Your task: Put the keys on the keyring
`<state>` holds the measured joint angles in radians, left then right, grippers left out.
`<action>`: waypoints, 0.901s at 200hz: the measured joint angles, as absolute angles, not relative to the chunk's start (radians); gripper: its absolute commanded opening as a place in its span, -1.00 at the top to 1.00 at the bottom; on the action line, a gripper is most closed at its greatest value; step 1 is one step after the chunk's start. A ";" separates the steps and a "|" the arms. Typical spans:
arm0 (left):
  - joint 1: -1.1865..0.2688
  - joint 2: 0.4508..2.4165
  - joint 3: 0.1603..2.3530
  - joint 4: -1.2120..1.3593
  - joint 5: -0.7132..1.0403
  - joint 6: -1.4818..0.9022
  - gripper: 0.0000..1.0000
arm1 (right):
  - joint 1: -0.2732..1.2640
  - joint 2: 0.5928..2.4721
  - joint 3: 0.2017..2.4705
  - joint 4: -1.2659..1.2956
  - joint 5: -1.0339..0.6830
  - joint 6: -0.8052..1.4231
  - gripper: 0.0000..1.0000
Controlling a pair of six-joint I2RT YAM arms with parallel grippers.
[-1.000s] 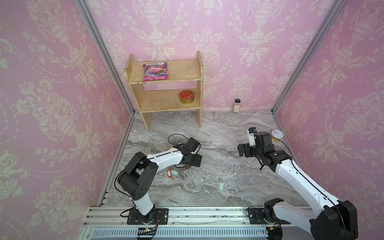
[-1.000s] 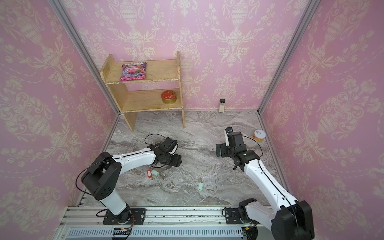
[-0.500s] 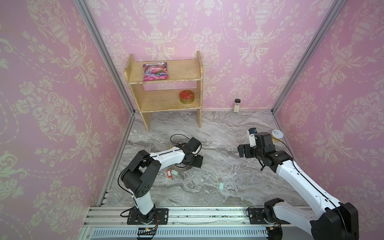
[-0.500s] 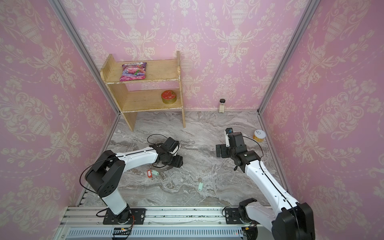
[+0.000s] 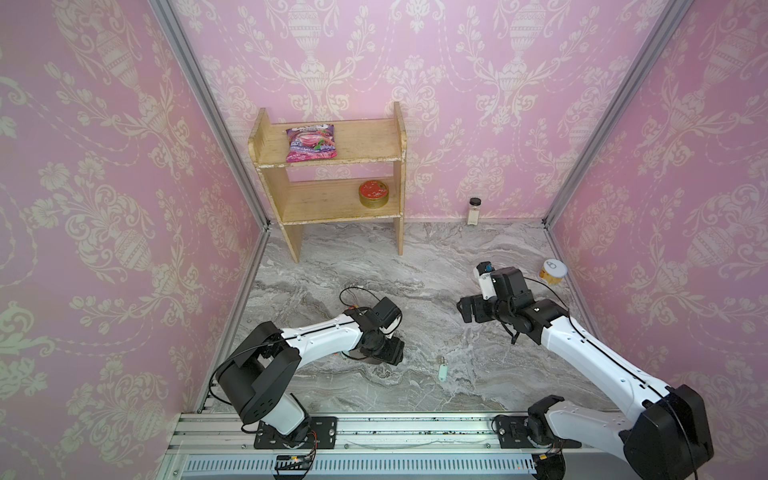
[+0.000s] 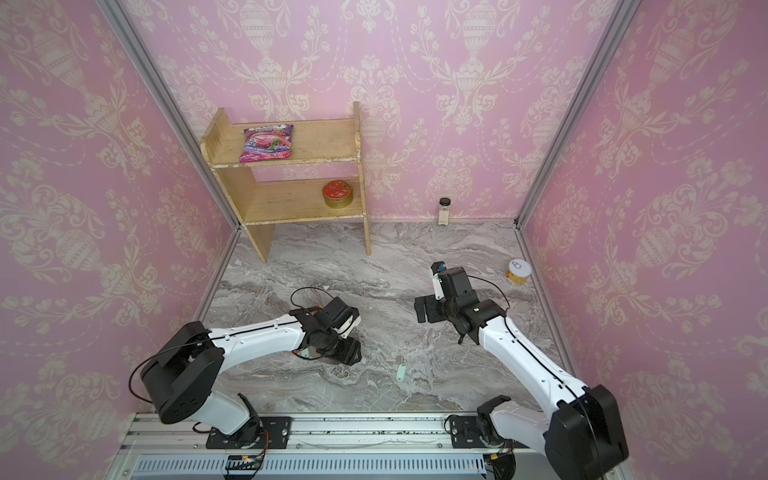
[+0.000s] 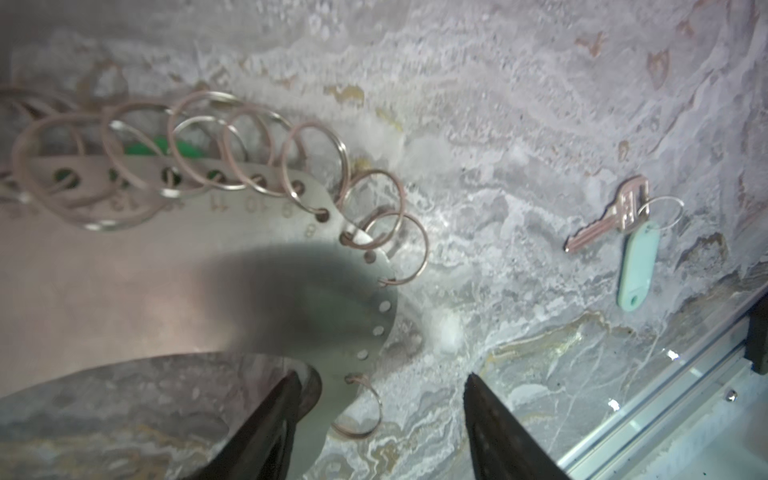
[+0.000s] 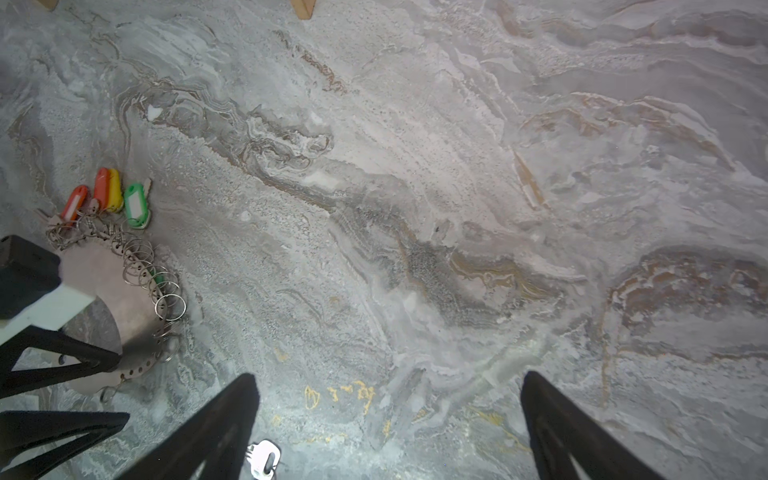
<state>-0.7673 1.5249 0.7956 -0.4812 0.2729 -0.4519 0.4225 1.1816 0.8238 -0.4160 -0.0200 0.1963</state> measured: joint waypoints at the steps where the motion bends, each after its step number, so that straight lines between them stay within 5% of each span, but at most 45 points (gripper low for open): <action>1: -0.768 1.523 0.794 -0.483 0.273 -0.453 -0.31 | 0.425 1.183 0.824 -0.416 -0.021 0.196 -0.99; 35: -0.769 1.406 0.757 -0.529 0.268 -0.492 -0.38 | 0.551 1.258 0.821 -0.343 -0.089 0.211 -0.98; 88: -0.769 1.173 0.688 -0.458 0.192 -0.596 -0.43 | 0.655 1.383 0.797 -0.213 -0.263 0.276 -0.56; 180: -0.703 1.098 0.603 -0.431 0.108 -0.649 -0.46 | 0.776 1.567 0.797 -0.040 -0.402 0.756 -0.05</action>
